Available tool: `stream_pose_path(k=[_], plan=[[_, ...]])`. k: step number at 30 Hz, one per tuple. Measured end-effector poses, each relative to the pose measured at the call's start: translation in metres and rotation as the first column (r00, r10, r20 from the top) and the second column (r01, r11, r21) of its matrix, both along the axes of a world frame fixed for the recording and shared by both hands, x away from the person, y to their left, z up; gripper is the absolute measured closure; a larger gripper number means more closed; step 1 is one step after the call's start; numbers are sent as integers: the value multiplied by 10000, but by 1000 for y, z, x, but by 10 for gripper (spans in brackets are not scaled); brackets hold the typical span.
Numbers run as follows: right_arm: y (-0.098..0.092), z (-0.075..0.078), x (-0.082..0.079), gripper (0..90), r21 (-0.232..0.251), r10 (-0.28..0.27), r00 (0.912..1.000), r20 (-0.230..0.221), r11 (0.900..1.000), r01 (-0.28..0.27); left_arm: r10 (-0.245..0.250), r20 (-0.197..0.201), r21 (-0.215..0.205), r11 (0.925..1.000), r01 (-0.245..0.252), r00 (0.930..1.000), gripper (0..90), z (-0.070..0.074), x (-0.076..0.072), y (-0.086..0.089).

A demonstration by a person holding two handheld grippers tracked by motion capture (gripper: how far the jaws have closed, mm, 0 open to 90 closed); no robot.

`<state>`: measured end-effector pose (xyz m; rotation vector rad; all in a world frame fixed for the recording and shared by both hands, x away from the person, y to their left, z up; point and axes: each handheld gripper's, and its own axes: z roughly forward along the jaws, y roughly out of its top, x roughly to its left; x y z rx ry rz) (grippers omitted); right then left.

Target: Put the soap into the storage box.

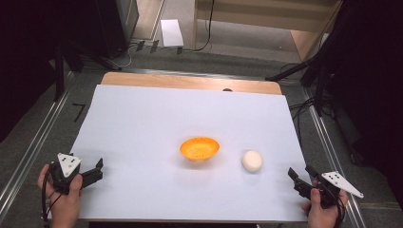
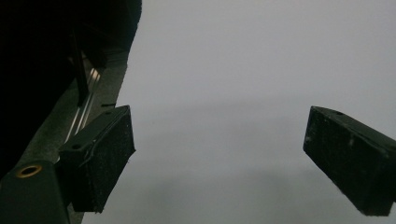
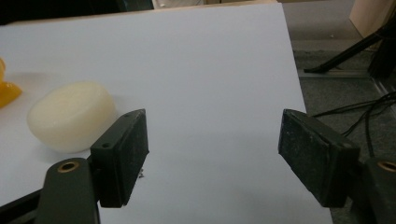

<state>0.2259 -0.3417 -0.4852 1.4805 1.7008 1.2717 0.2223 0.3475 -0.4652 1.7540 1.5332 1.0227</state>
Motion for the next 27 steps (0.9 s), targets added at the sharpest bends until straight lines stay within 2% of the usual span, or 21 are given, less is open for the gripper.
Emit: stream_pose_path(k=[2, 4, 5, 6, 8, 9, 10, 12, 14, 15, 16, 20, 21, 22, 23, 25, 27], plan=[[1, 1, 3, 291, -11, 368, 9991, 200, 9993, -368, 4, -12, 7, 10000, -4, 10000, 94, 0, 0, 0], [3, 4, 6, 289, 175, 703, 9975, 52, 9974, -704, -5, 2, 23, 10000, 5, 10000, 94, 0, 0, 0], [3, 4, 6, 289, 175, 703, 9975, 52, 9974, -704, -5, 2, 23, 10000, 5, 10000, 94, 0, 0, 0], [6, 10, 9, 250, 41, 892, 9953, -372, 9960, -891, -6, 4, 20, 10000, 6, 10000, 94, 0, 0, 0], [12, 15, 11, 173, -146, 1201, 9889, -876, 9924, -1218, 0, -4, 45, 10000, 1, 10000, 94, 0, 0, 0], [12, 15, 11, 173, -146, 1201, 9889, -876, 9924, -1218, 0, -4, 45, 10000, 1, 10000, 94, 0, 0, 0], [20, 20, 14, 128, -584, 1596, 9805, -1146, 9842, -1670, 17, -33, 72, 10000, -17, 10000, 94, 0, 0, -1], [29, 23, 18, 123, -1191, 1863, 9720, -1432, 9717, -2038, 26, -34, 76, 10000, -25, 10000, 94, 0, 0, -1], [38, 26, 23, 89, -1508, 2155, 9593, -1823, 9580, -2439, 28, -25, 77, 10000, -28, 10000, 94, 0, 0, 0], [38, 26, 23, 89, -1508, 2155, 9593, -1823, 9580, -2439, 28, -25, 77, 10000, -28, 10000, 94, 0, 0, 0], [45, 28, 28, 54, -1604, 2409, 9459, -2174, 9471, -2780, 29, -23, 70, 10000, -29, 10000, 94, 0, 0, -1], [57, 31, 35, 6, -1929, 2748, 9219, -2729, 9232, -3323, 34, -27, 81, 10000, -34, 10000, 94, 0, 0, 0], [60, 31, 37, 0, -2059, 2815, 9128, -2958, 9143, -3487, 20, -22, 74, 10000, -20, 10000, 94, 0, 0, 0], [60, 31, 37, 0, -2059, 2815, 9128, -2958, 9143, -3487, 20, -22, 74, 10000, -20, 10000, 94, 0, 0, 0], [66, 33, 41, 0, -2202, 3013, 8973, -3227, 8981, -3808, 29, -21, 71, 10000, -29, 10000, 94, 0, 0, -1], [71, 34, 45, 0, -2270, 3207, 8792, -3524, 8821, -4128, 30, -27, 65, 10000, -30, 10000, 94, 0, 0, -1], [76, 35, 49, 0, -2443, 3326, 8662, -3729, 8654, -4375, 37, -36, 61, 10000, -37, 10000, 94, 0, 0, -1]])
